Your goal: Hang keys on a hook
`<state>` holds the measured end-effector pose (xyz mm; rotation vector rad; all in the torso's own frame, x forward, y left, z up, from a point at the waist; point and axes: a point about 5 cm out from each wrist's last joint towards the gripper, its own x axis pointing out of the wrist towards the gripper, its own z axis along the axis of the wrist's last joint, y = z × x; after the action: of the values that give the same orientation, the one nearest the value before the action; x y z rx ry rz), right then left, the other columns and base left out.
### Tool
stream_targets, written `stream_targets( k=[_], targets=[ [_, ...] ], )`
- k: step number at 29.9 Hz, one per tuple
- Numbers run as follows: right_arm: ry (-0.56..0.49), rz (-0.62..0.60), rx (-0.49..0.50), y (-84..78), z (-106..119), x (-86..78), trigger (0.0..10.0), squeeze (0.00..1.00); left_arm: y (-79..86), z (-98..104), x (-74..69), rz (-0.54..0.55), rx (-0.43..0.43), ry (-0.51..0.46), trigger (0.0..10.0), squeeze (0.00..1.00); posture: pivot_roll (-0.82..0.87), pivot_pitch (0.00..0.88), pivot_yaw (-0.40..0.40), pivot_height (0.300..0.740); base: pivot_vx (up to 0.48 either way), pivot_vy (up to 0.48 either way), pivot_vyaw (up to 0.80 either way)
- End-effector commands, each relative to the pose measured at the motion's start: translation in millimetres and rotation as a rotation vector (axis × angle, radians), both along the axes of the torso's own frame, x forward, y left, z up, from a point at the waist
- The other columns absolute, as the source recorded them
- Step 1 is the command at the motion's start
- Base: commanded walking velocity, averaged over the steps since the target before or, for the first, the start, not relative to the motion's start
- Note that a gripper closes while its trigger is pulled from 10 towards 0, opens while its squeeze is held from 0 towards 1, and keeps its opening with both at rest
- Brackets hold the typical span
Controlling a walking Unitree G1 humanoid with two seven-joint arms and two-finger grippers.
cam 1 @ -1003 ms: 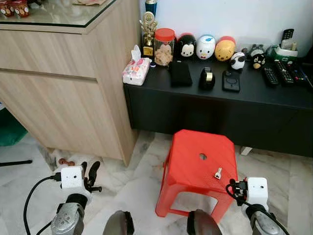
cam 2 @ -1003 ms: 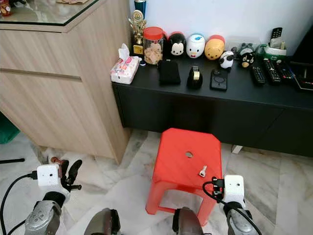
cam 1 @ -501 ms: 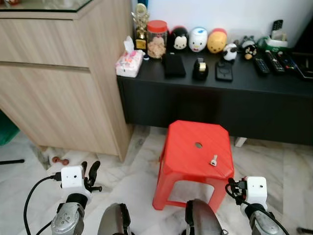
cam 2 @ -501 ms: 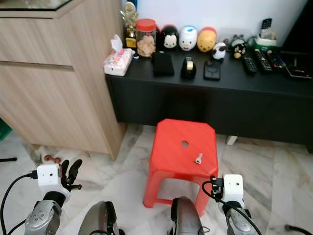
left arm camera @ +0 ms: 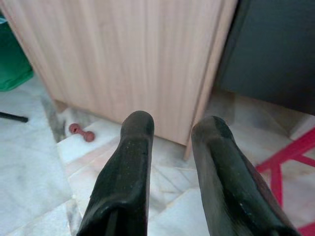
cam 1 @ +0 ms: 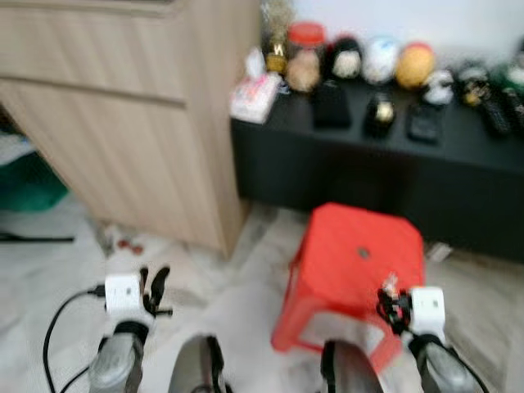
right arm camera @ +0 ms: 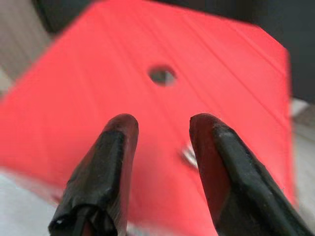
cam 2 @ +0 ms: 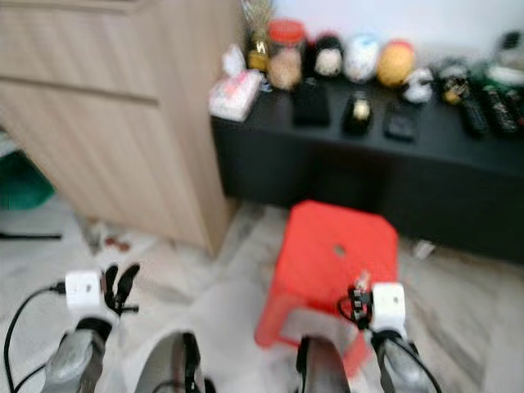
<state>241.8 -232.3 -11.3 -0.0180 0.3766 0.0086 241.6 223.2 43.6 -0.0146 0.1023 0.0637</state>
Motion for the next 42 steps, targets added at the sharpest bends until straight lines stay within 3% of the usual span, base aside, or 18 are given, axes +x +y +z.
stream_targets(
  k=[1,13,32,33,34,35,36,40,42],
  targets=[
    [0.024,-0.022,0.010,-4.9,-5.3,-7.9,10.0,0.00,0.6,-1.7,0.1,-0.002,0.001,0.015,10.0,0.00,-0.09,0.097,-0.016,0.587,0.296,0.000,0.00],
    [0.017,-0.026,0.011,-6.1,-4.3,-6.2,10.0,0.00,-2.0,-3.9,0.6,-0.008,-0.003,0.021,10.0,0.00,-0.09,0.095,-0.020,0.587,0.294,0.000,0.00],
    [0.092,-0.075,-0.039,-10.0,-9.8,-9.7,10.0,0.00,-1.2,-5.8,-2.0,-0.014,-0.006,0.029,10.0,0.00,-0.08,0.102,-0.017,0.587,0.000,0.000,0.00],
    [0.095,-0.071,-0.034,-9.5,-10.1,-9.6,10.0,0.23,-1.2,-5.8,-2.1,-0.014,-0.006,0.029,10.0,0.00,-0.08,0.101,-0.017,0.587,0.000,0.000,0.00],
    [0.097,-0.068,-0.030,-9.2,-10.2,-9.6,10.0,0.23,-1.1,-5.9,-2.1,-0.015,-0.006,0.030,10.0,0.00,-0.08,0.101,-0.017,0.587,0.000,0.000,0.00],
    [0.105,-0.062,-0.035,-9.2,-10.6,-9.6,10.0,0.64,-1.0,-5.9,-2.1,-0.015,-0.006,0.030,10.0,0.00,-0.08,0.103,-0.016,0.587,0.000,0.000,0.00],
    [0.111,-0.057,-0.038,-9.2,-10.9,-9.6,10.0,0.87,-1.0,-6.0,-2.1,-0.015,-0.006,0.031,10.0,0.00,-0.08,0.103,-0.016,0.587,0.000,0.000,0.00],
    [0.141,-0.028,-0.054,-9.1,-11.7,-9.5,10.0,0.86,-1.1,-7.0,-2.7,-0.017,-0.003,0.038,10.0,0.00,-0.08,0.104,-0.016,0.587,0.000,0.000,0.00],
    [0.136,-0.025,-0.054,-8.9,-11.2,-9.4,10.0,0.79,-1.1,-7.1,-3.1,-0.018,-0.003,0.039,10.0,0.00,-0.08,0.105,-0.015,0.587,0.000,0.000,0.00]
  ],
)
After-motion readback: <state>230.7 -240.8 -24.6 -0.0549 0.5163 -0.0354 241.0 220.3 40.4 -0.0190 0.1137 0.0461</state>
